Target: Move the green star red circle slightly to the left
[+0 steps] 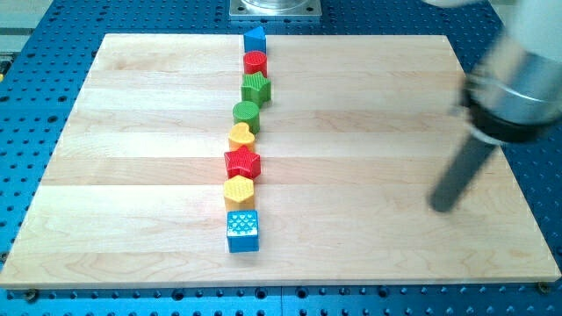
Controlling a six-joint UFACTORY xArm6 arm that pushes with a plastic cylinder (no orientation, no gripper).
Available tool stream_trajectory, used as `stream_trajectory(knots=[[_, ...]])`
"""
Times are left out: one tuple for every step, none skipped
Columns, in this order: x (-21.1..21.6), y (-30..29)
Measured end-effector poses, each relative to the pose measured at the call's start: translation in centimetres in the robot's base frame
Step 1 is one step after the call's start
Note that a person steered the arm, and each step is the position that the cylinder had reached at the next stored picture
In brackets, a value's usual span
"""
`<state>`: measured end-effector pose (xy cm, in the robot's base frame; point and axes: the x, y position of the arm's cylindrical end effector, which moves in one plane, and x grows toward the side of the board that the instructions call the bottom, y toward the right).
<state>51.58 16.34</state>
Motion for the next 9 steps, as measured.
stream_trajectory(knots=[[-6.4,-4.5],[-11.4,-4.6],[-15.3,-4.6],[-17.2,-7.6],[-17.7,-12.7],[-18.0,-15.5],[-18.0,-17.1],[-18.1,-17.3],[-22.2,-15.6]])
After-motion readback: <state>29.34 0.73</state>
